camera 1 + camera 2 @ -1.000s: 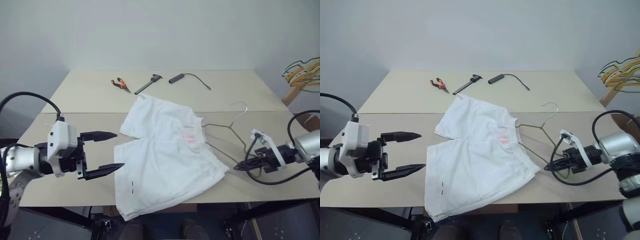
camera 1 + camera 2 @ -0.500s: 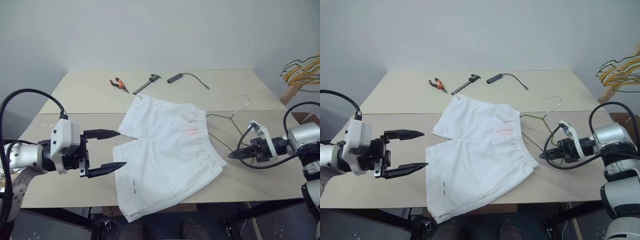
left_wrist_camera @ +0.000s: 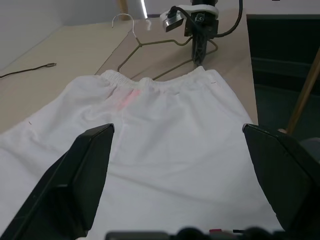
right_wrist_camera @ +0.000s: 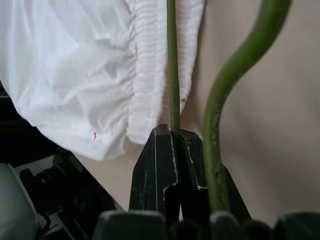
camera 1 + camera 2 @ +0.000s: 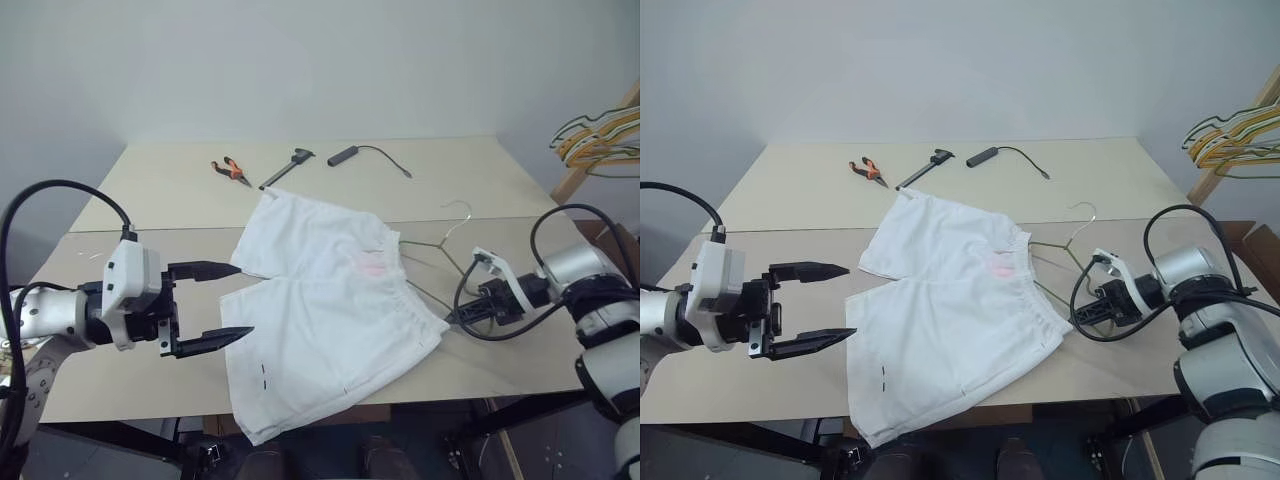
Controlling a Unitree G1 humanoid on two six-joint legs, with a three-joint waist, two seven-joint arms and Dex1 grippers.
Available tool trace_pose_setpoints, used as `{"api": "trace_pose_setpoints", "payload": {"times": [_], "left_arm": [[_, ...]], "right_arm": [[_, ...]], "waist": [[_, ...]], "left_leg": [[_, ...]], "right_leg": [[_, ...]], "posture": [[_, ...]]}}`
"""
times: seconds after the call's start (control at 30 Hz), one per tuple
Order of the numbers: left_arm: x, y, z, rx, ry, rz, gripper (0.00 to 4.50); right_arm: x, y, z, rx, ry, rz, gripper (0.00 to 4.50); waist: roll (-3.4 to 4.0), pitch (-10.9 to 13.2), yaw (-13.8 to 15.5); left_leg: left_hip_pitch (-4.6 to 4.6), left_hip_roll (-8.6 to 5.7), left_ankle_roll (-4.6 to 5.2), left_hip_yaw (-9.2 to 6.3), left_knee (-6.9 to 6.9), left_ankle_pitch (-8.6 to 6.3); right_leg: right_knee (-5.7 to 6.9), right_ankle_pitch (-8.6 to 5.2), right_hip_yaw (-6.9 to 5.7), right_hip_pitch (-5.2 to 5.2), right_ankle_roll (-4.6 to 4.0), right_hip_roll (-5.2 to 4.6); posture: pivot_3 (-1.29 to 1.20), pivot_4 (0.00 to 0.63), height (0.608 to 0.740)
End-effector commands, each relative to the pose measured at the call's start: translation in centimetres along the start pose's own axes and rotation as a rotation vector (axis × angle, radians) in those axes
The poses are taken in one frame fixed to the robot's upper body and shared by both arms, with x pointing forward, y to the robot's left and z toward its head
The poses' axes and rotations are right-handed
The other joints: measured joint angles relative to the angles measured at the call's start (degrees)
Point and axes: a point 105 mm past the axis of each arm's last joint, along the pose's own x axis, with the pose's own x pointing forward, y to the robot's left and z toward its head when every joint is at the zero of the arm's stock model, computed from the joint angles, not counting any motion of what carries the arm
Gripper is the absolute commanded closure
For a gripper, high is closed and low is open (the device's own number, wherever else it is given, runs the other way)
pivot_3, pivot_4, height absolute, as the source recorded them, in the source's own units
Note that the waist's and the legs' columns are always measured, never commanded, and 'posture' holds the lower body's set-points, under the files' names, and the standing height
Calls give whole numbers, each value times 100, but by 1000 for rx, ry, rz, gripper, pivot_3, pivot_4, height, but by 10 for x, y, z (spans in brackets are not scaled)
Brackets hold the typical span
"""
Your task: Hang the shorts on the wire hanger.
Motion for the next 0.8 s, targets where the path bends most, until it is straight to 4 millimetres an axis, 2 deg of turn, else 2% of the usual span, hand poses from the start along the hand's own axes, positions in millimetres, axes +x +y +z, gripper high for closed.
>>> {"api": "trace_pose_setpoints", "payload": {"times": [0.03, 0.37, 0.5, 0.63, 0.73, 0.8], "left_arm": [[0, -3, 8, 45, -7, -12, 21], [0, -4, 7, 48, -3, -11, 21], [-1, -3, 8, 52, -3, -14, 21], [1, 0, 7, 54, -5, -19, 21], [3, 4, 7, 64, -11, -34, 21], [5, 12, 8, 84, -13, -44, 21]], "right_arm": [[-10, 9, 11, -28, -51, 61, 4500], [-10, 11, 30, -60, -134, 67, 4500], [-24, 6, 42, -111, -222, -12, 4500], [-44, 14, 63, -258, -334, -78, 4500], [-53, 25, 78, -497, -371, -200, 4500], [-56, 42, 86, -690, -375, -292, 4500]], "waist": [[0, 0, 21], [3, -2, 56], [4, -4, 64], [6, -5, 60], [10, -10, 55], [13, -18, 50]], "left_leg": [[-1, 0, 0, 0, 0, 0], [-4, 0, -6, 1, 0, 4], [-23, -1, -8, 1, 0, 5], [-45, -2, -13, 1, 0, 7], [-47, -1, -13, 0, 0, 8], [-48, -1, -13, -3, 0, 8]], "right_leg": [[-1, 0, 0, -1, 0, -1], [9, 1, -1, -9, -2, 1], [12, 1, 0, -31, -2, -1], [12, 2, 0, -50, -2, -2], [15, 2, -1, -54, -2, -1], [13, 2, -3, -51, -2, 0]], "posture": [[123, 9, 740], [127, 3, 740], [112, 0, 740], [79, 0, 740], [46, 0, 740], [17, 0, 740]]}}
